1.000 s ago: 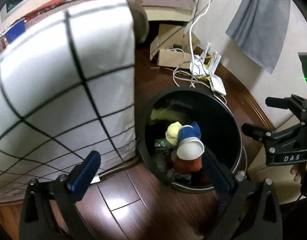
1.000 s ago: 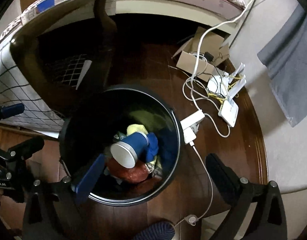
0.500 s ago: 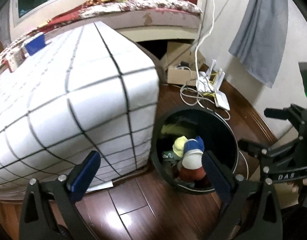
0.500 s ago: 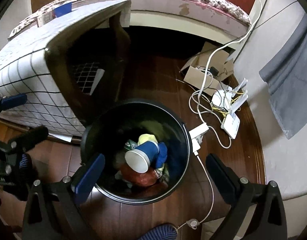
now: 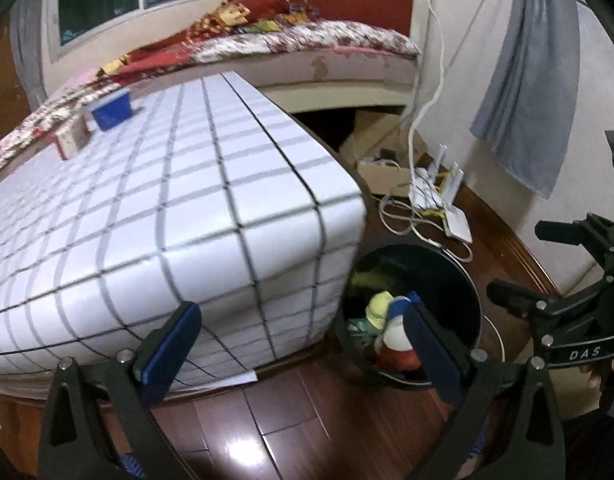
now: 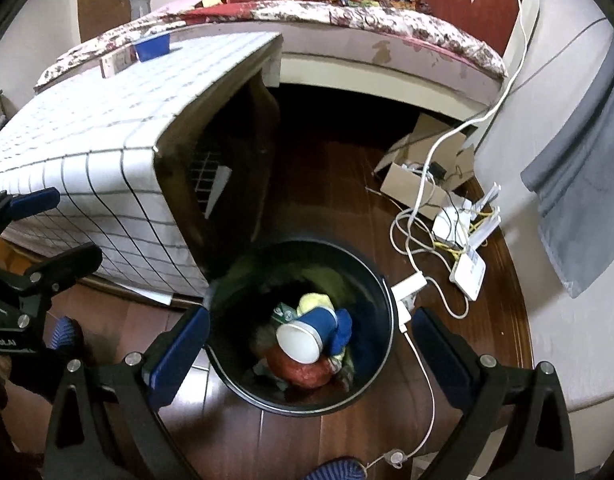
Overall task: Collect trash
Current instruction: 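Move both open tools back toward the carton and blue cup on the table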
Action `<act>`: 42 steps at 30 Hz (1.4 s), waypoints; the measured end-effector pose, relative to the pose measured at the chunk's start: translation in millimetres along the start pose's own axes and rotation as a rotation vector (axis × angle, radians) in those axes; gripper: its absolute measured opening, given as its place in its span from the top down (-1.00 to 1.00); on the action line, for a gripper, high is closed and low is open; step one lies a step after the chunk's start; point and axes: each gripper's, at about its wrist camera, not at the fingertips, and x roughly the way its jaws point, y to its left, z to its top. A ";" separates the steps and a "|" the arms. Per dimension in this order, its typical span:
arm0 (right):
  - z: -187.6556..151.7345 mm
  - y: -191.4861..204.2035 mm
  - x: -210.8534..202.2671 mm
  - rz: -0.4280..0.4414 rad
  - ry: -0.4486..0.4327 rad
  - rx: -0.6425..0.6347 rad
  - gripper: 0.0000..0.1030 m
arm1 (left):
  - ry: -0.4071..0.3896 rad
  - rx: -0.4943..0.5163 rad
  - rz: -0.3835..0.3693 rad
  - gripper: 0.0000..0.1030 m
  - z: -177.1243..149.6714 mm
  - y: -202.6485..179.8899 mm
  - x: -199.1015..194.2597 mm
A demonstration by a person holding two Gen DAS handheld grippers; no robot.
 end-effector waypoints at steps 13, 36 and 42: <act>57.4 44.7 -19.3 0.080 -0.118 -0.025 -0.98 | -0.097 -0.066 0.094 -0.98 29.4 53.3 -28.4; 164.4 108.1 5.2 0.106 -0.254 0.010 -0.98 | -0.104 -0.208 0.258 -0.99 95.7 233.0 -2.8; 226.1 126.5 51.5 0.123 -0.216 -0.021 -0.98 | -0.101 -0.243 0.308 -0.99 133.0 271.3 38.9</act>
